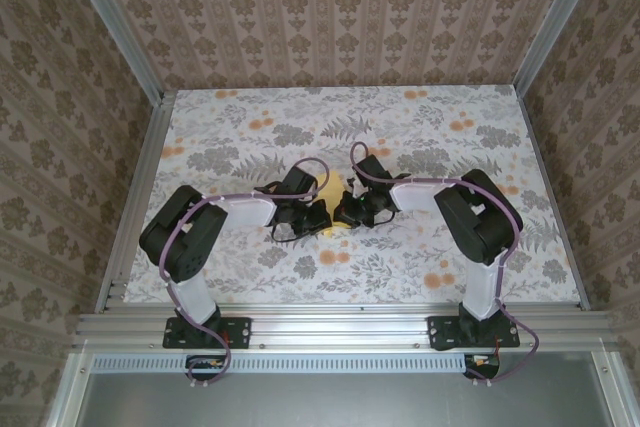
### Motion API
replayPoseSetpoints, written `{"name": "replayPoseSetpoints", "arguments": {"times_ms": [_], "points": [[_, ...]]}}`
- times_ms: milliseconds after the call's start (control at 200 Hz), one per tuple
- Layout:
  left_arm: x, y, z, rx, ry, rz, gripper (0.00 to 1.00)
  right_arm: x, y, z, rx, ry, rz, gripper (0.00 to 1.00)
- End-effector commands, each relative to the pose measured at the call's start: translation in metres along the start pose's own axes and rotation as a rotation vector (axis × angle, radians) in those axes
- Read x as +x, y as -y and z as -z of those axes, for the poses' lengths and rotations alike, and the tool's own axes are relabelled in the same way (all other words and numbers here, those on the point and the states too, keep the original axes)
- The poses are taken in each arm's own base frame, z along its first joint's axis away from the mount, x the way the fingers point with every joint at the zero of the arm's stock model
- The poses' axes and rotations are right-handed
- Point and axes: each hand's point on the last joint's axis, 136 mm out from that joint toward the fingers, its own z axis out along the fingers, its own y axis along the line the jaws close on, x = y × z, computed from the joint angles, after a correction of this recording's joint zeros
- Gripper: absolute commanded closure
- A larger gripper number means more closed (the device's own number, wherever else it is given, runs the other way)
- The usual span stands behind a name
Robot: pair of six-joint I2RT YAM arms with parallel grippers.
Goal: Fold a paper plane with a square sheet of paper (pick it up from the middle)
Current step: Third fold the triangle at the center of the table.
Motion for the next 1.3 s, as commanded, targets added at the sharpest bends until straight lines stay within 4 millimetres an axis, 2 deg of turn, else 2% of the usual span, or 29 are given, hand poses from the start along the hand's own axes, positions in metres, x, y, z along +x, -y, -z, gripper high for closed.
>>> {"name": "replayPoseSetpoints", "arguments": {"times_ms": [0,180,370,875,1160,1295], "points": [[0.039,-0.073,-0.013,-0.239,-0.105,0.086,1.00,-0.012,0.009,-0.011,0.009,0.024,-0.035,1.00],[0.047,-0.091,-0.006,-0.321,-0.131,0.069,1.00,-0.031,0.016,-0.007,0.043,0.069,-0.054,1.00],[0.052,-0.101,-0.002,-0.367,-0.150,0.056,1.00,-0.056,0.007,0.006,0.028,0.109,-0.030,1.00],[0.053,-0.103,0.002,-0.389,-0.160,0.040,1.00,-0.092,0.013,0.006,0.064,0.137,0.020,1.00],[0.052,-0.102,0.005,-0.393,-0.156,0.031,1.00,-0.123,0.011,0.017,0.108,0.195,0.068,1.00],[0.047,-0.096,0.008,-0.386,-0.143,0.019,1.00,-0.128,-0.004,0.035,0.099,0.225,0.120,1.00]]}}
